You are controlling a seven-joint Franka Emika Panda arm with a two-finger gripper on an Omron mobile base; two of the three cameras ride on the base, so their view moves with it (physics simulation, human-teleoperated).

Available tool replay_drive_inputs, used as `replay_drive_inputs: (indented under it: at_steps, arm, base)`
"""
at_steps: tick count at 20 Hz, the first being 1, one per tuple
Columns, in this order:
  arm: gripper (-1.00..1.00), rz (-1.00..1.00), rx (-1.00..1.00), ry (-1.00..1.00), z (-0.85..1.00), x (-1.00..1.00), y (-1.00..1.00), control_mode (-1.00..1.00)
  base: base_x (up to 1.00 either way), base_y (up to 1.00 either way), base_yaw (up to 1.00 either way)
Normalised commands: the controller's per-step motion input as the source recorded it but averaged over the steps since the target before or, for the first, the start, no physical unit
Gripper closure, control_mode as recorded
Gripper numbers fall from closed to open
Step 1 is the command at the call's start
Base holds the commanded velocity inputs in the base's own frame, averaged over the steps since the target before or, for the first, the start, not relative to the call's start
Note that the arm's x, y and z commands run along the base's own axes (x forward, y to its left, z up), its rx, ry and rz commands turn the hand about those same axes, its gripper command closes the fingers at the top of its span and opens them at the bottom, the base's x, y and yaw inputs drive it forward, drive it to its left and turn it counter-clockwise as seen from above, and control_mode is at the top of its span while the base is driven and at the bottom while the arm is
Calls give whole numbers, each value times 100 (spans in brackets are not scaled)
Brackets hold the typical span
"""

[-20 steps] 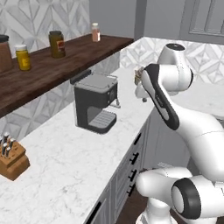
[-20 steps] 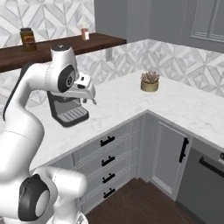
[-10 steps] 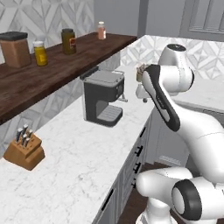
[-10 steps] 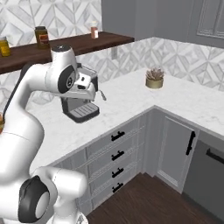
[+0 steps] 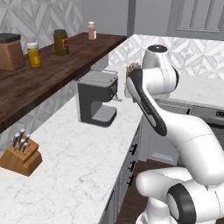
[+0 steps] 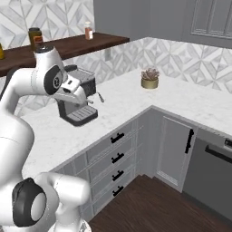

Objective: Take a straw from the drawer in front and place it inside the glass cup on the dining counter.

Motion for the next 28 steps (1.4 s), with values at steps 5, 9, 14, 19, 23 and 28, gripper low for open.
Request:
replay_drive_inputs:
  at_steps: [5, 9, 14, 19, 23, 28]
  arm:
    - [-100, -23, 31, 0, -3, 1, -82, -100]
    - [-100, -17, 34, 0, -33, 12, -91, -100]
    - [-100, -9, 36, 1, -54, 11, -100, -100]
    - [-100, -2, 32, -1, -64, 7, -96, -100]
    - [-100, 0, 35, -9, -67, 19, -66, -100]
    - [-100, 0, 34, -16, -67, 29, -30, -100]
  base:
    - [0, 0, 0]
    - [0, 0, 0]
    - [0, 0, 0]
    - [0, 0, 0]
    - [0, 0, 0]
    - [0, 0, 0]
